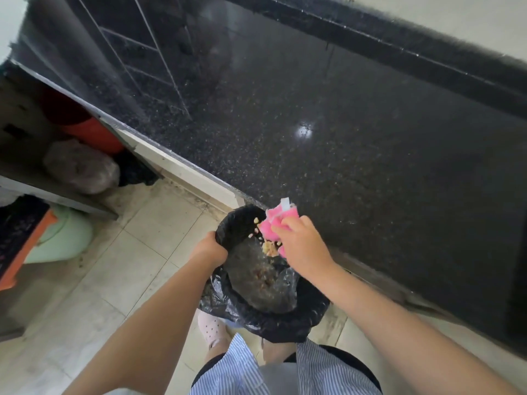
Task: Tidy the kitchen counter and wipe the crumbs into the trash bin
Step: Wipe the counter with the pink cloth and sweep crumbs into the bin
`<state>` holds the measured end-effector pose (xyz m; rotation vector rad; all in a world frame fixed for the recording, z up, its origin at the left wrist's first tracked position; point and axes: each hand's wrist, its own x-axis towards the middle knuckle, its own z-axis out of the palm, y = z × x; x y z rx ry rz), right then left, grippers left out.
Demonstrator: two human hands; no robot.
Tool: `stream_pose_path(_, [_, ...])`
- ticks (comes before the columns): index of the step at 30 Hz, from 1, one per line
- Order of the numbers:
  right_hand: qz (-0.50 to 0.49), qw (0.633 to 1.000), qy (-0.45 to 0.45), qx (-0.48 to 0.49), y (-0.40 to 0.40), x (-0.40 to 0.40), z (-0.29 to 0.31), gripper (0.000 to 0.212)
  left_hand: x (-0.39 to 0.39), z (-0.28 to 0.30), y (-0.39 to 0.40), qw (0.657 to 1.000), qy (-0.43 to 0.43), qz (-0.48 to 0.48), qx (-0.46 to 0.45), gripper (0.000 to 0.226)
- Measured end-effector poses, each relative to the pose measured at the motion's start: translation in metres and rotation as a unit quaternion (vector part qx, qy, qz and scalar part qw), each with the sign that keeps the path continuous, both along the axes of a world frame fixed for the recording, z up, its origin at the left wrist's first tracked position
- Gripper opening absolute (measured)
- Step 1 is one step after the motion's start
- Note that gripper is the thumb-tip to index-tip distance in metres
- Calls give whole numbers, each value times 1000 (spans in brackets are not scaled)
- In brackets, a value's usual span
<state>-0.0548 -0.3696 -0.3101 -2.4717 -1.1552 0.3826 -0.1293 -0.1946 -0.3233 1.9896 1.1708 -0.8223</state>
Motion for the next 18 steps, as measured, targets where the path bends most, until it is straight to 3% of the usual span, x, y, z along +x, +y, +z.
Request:
stream_pose_path(2, [20, 998, 40, -32, -8, -29, -2, 54, -2, 1, -1, 1000, -5, 6, -4, 56])
stream_pose_path(5, [-33, 996, 69, -39, -14, -47, -11, 35, -5, 2, -2, 1000, -9, 4, -1, 55])
stream_pose_path(10, [-70, 993, 79, -54, -16, -45, -10, 34, -8, 4, -5, 1000, -4, -8, 7, 53])
stream_pose_path(13, [-83, 995, -14, 45, -26, -33, 8, 24, -9, 4, -5, 1000, -5, -5, 5, 53])
stream_pose_path(15, [-116, 985, -46, 117, -41, -17, 26, 30, -7, 5, -5, 1000, -5, -10, 6, 52])
stream_pose_path(18, [-217, 965, -81, 122, -78, 17, 45, 30, -4, 4, -6, 1000, -10, -14, 1, 53])
